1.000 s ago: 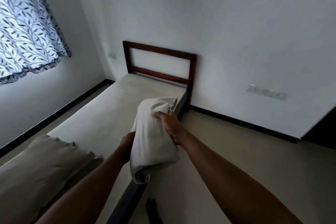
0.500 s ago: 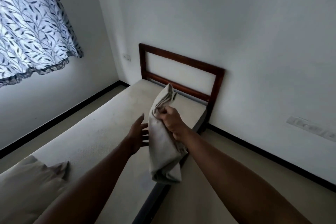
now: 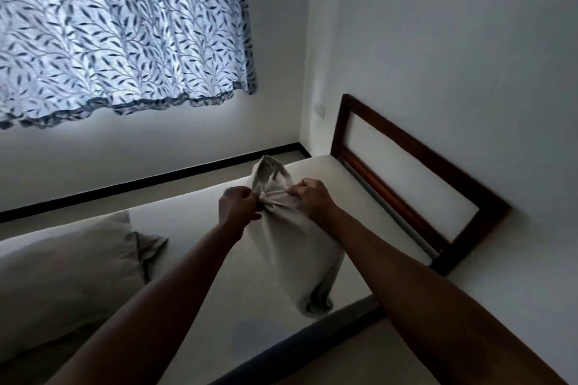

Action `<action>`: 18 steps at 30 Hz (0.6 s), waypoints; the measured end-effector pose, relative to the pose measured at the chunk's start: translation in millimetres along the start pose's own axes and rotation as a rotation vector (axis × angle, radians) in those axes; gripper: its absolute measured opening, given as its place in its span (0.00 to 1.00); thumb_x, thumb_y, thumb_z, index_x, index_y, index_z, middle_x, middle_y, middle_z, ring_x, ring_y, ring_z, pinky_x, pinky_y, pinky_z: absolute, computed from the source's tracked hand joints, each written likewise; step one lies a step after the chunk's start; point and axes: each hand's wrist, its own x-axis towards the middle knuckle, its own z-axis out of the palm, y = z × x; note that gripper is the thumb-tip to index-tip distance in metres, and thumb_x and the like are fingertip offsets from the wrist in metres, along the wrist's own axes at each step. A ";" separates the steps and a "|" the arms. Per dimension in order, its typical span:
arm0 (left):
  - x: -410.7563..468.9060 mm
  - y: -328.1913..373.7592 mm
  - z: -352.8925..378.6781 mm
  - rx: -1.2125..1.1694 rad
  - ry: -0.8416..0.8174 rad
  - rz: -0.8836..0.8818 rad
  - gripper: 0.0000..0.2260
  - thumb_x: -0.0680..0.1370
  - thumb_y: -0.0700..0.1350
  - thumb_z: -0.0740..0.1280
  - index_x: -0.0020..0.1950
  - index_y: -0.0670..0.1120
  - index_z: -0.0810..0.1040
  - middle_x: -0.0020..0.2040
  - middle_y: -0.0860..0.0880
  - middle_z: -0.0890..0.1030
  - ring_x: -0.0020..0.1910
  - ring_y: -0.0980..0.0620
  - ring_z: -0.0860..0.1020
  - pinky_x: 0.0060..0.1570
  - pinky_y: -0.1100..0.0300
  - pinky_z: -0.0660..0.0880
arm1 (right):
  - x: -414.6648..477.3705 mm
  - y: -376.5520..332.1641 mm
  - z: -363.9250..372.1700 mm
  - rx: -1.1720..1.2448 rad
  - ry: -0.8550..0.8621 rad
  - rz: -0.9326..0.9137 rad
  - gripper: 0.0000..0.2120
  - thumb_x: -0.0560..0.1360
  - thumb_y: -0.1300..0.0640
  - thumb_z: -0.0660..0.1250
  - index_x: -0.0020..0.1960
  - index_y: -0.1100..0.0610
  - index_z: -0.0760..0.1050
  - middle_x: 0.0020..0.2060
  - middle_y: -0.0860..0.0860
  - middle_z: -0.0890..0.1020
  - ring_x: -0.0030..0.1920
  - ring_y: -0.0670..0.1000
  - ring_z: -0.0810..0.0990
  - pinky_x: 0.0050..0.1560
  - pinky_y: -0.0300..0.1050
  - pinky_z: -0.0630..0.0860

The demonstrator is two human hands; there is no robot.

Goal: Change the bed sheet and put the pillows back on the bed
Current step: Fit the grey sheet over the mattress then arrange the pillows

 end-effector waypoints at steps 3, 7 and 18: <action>1.4 -0.6 -3.3 -0.031 0.169 0.026 0.15 0.79 0.49 0.72 0.38 0.39 0.82 0.35 0.40 0.83 0.33 0.46 0.85 0.34 0.50 0.84 | 13.8 3.9 -12.4 0.028 0.023 -0.001 0.13 0.78 0.56 0.70 0.37 0.57 0.75 0.35 0.51 0.78 0.37 0.49 0.76 0.41 0.44 0.71; 15.4 0.0 -29.8 -0.077 0.318 0.000 0.11 0.79 0.42 0.70 0.37 0.41 0.81 0.34 0.41 0.82 0.34 0.44 0.85 0.34 0.45 0.84 | 33.2 0.5 -29.7 0.075 0.096 -0.005 0.13 0.80 0.56 0.68 0.39 0.61 0.76 0.34 0.51 0.77 0.37 0.51 0.76 0.34 0.40 0.69; 63.2 -50.0 -90.9 -0.134 0.244 -0.326 0.06 0.75 0.39 0.72 0.48 0.37 0.80 0.44 0.37 0.82 0.38 0.42 0.81 0.37 0.53 0.78 | 68.8 -55.7 -13.0 0.436 -0.042 0.029 0.08 0.76 0.56 0.70 0.44 0.59 0.84 0.42 0.56 0.85 0.46 0.54 0.81 0.55 0.50 0.78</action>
